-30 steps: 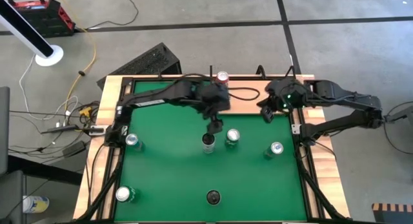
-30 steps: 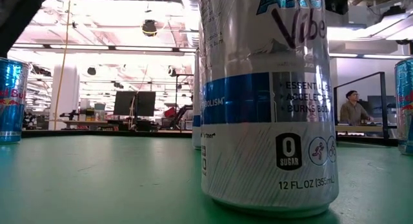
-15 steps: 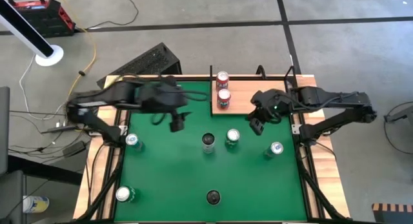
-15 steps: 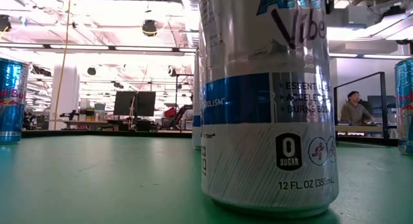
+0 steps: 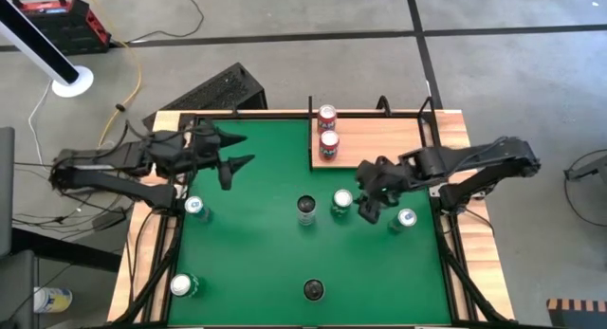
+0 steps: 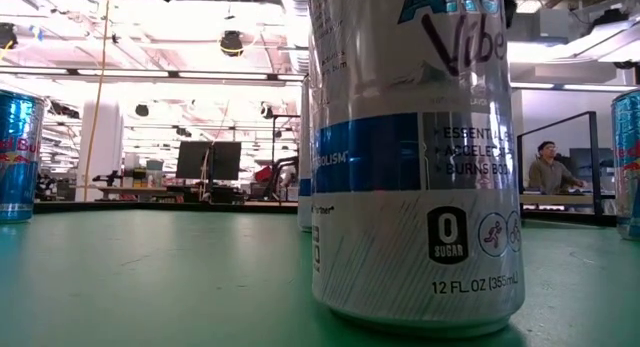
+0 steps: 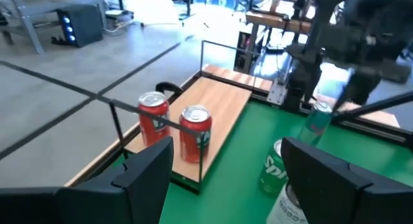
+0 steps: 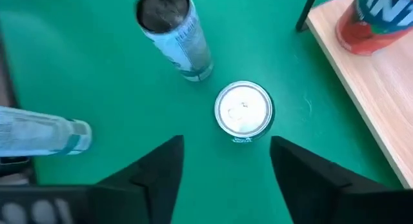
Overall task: Place canned beverage on shelf
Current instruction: Put the top green soda can on the shelf
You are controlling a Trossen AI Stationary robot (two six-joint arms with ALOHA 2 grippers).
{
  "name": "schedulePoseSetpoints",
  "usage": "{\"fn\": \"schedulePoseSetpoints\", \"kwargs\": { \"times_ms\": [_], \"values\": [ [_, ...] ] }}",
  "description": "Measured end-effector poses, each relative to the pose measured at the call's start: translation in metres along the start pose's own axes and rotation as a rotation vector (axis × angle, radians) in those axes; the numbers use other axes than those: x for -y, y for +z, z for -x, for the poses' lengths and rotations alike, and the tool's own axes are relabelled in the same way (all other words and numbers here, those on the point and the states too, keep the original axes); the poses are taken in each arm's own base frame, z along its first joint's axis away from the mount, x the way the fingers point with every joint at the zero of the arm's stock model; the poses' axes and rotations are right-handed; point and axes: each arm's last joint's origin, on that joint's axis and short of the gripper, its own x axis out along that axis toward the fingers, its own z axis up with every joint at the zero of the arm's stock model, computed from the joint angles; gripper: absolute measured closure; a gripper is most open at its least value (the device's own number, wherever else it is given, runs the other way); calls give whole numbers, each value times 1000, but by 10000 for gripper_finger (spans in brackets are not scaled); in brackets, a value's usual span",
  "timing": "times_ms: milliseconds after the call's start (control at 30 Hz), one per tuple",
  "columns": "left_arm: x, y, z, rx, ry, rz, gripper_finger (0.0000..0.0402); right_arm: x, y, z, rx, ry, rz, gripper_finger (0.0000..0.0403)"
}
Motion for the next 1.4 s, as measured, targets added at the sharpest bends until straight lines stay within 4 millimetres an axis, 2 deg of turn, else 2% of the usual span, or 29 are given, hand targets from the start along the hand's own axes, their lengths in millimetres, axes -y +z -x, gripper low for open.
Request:
{"fn": "schedulePoseSetpoints", "kwargs": {
  "times_ms": [267, 467, 667, 933, 1400],
  "values": [
    [-3, -4, 1, -9, 2, -46, 132, -4, 4, -45, -146, -68, 20, 72],
    [0, -7, -4, -32, -26, -101, 132, 4, 10, -66, -201, -102, -7, 43],
    [2, -13, -10, -85, -23, -172, 132, 5, 14, -71, -185, -87, 0, 42],
    [3, -15, -14, -101, -42, -219, 132, 4, 16, -90, -214, -101, 20, 40],
    [3, -17, -13, -115, -51, -219, 132, 0, 14, -117, -262, -128, 31, 40]
  ]
}}
